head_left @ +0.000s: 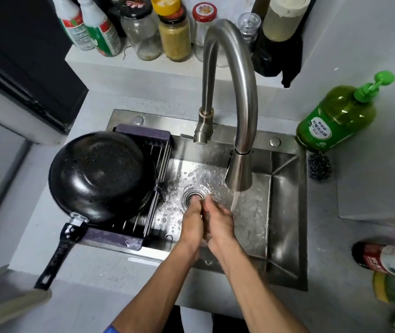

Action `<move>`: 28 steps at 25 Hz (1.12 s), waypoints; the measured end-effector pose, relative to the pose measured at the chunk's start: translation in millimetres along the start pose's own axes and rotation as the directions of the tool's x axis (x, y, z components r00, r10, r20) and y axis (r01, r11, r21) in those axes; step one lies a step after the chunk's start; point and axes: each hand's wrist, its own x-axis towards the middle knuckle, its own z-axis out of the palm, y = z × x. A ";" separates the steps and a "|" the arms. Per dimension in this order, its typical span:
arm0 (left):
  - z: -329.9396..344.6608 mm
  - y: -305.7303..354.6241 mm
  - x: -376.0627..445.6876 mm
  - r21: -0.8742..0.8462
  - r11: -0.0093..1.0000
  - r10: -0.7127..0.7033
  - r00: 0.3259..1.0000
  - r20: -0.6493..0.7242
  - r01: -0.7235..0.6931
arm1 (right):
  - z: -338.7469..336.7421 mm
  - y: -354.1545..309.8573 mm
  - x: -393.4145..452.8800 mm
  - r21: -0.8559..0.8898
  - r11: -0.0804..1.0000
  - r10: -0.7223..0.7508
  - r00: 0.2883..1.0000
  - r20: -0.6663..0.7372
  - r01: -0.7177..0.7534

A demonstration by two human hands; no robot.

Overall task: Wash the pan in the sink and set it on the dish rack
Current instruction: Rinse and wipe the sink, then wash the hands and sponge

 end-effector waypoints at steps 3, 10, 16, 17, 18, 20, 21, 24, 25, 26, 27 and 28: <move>-28.2 -11.7 0.2 0.108 0.993 0.063 0.987 -0.149 -0.047 | 4.9 0.8 0.0 -0.226 0.973 -0.066 0.996 -0.056 0.052; -74.5 6.7 -22.9 -0.164 0.983 0.103 0.983 0.149 -0.079 | 26.8 -20.6 -16.0 -0.504 0.810 -0.070 0.902 0.426 0.301; -100.6 39.0 -15.2 -0.272 0.939 0.256 0.956 0.145 -0.211 | 21.1 -19.2 -21.5 -0.062 0.998 0.049 0.961 0.271 -0.033; -111.3 45.7 -12.9 -0.287 0.938 0.259 0.944 0.204 -0.195 | 23.2 -17.5 -23.6 0.068 0.993 0.077 0.959 0.274 -0.100; -118.5 48.5 -11.7 -0.263 0.946 0.255 0.933 0.253 -0.187 | 24.0 -16.5 -24.9 0.122 0.985 0.083 0.956 0.283 -0.122; -131.8 52.0 -8.6 -0.113 0.978 0.205 0.899 0.388 -0.175 | 29.9 -11.5 -33.1 0.082 0.994 0.043 0.935 0.352 -0.076; -138.3 55.0 -9.9 -0.034 0.983 0.177 0.868 0.463 -0.182 | 35.4 -7.8 -39.8 0.029 0.999 0.005 0.919 0.393 -0.017; -144.5 59.7 -11.7 0.080 0.934 0.265 0.826 0.497 -0.348 | 47.5 0.1 -55.3 -0.156 0.963 -0.153 0.921 0.358 0.221; -141.7 62.5 -15.0 0.080 0.916 0.321 0.838 0.441 -0.393 | 47.5 1.1 -58.3 -0.179 0.947 -0.197 0.922 0.334 0.267; -139.5 63.0 -15.9 0.070 0.907 0.364 0.856 0.367 -0.415 | 45.5 0.7 -62.7 -0.163 0.939 -0.239 0.915 0.326 0.303; -138.7 62.8 -15.8 0.034 0.913 0.378 0.873 0.310 -0.407 | 41.5 -0.3 -65.9 -0.106 0.940 -0.279 0.909 0.308 0.325; -139.6 63.2 -15.2 -0.017 0.922 0.375 0.882 0.287 -0.387 | 36.3 -2.4 -67.7 -0.026 0.949 -0.295 0.916 0.273 0.314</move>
